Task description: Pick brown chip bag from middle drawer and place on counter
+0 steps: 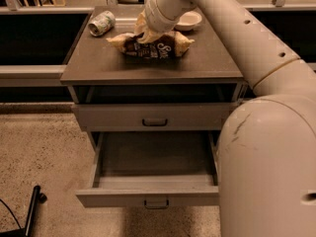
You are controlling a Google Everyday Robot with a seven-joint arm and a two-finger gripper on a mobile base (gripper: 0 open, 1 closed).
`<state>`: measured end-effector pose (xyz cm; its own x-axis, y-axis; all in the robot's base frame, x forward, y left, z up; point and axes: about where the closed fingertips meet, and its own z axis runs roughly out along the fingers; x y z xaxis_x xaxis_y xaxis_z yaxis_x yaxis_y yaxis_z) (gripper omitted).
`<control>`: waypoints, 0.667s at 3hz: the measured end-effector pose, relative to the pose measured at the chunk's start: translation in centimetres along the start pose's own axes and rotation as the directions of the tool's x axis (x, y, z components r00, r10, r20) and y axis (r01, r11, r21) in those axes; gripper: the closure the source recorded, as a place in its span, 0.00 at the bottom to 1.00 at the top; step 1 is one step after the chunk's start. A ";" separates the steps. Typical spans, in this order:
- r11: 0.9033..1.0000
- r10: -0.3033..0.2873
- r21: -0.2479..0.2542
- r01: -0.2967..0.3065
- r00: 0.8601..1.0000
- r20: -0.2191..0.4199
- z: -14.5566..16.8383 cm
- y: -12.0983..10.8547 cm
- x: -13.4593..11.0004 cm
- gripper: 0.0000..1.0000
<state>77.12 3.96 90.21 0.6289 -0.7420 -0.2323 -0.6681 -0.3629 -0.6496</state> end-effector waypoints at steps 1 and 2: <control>1.000 0.000 0.000 0.000 1.000 0.000 0.0 0.0 0.0 0.12; 1.000 0.013 0.001 -0.013 1.000 -0.006 -0.1 0.4 0.1 0.00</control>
Offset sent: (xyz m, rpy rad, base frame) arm -0.0072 -0.0105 0.0021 0.0062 -0.0008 -0.0396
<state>76.89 3.74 90.02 0.6180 -0.7498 -0.2362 -0.6755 -0.3527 -0.6475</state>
